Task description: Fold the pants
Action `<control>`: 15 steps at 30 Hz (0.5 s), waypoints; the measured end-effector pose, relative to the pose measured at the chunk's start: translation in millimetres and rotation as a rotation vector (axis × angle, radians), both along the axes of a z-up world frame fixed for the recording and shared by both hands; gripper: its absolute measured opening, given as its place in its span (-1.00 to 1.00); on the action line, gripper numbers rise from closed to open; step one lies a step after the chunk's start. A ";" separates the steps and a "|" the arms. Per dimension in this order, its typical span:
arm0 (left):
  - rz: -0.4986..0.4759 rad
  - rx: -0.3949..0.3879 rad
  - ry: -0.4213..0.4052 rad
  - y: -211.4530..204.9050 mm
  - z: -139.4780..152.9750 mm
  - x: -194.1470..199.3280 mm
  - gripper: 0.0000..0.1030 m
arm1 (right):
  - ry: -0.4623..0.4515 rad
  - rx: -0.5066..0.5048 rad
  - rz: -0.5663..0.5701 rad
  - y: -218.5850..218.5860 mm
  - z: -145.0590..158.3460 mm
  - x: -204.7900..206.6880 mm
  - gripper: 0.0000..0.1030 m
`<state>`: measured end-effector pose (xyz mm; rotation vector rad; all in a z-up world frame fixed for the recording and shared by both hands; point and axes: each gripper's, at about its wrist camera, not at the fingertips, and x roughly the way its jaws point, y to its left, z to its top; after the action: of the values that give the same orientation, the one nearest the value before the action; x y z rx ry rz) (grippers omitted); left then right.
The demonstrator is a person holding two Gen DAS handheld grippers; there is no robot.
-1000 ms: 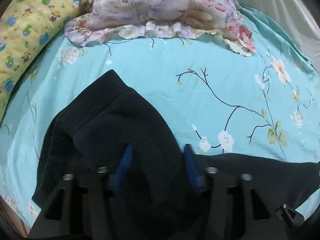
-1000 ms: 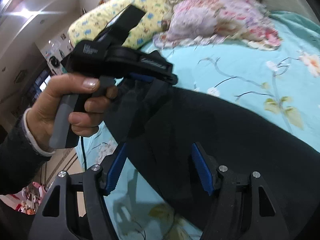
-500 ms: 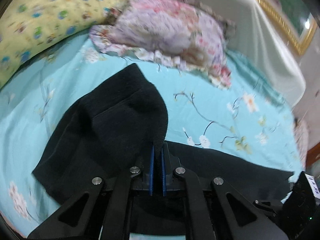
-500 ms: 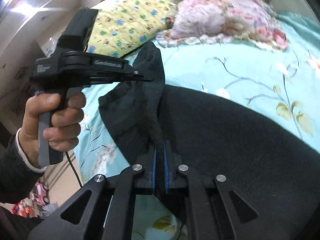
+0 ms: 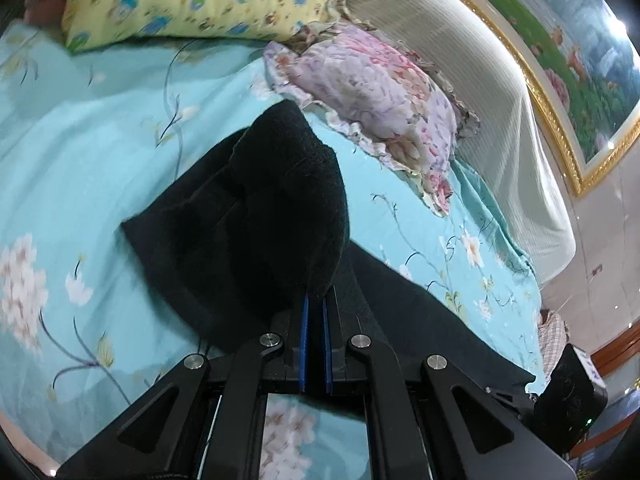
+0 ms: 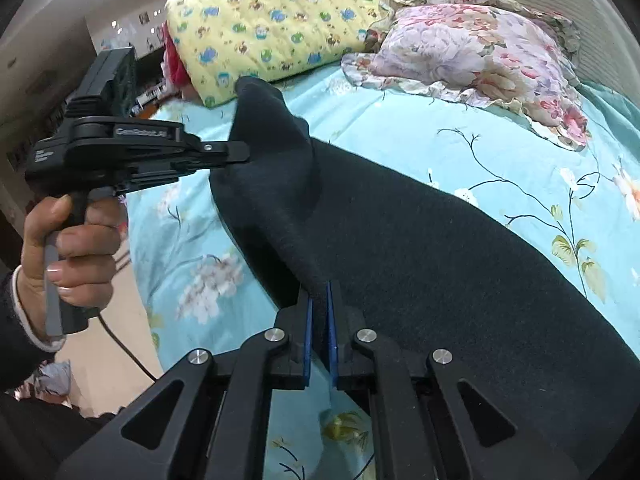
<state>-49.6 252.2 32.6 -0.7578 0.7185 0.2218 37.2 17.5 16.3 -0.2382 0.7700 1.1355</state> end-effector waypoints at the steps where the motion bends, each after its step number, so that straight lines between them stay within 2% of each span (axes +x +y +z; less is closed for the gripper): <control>1: 0.001 -0.006 0.000 1.2 -2.4 -2.6 -0.92 | -0.005 -0.010 0.001 0.8 -0.8 -0.4 -0.86; 12: 0.014 -0.068 0.018 13.9 -29.4 -24.7 -0.90 | 0.004 -0.082 -0.003 11.6 -12.9 -4.3 -0.85; 15: 0.020 -0.078 0.023 17.9 -32.2 -30.1 -0.85 | 0.021 -0.092 -0.007 13.3 -15.2 -3.5 -0.77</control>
<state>-79.7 270.1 0.3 -0.8384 0.7454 0.2220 33.7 30.8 1.1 -0.3007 0.8419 1.0992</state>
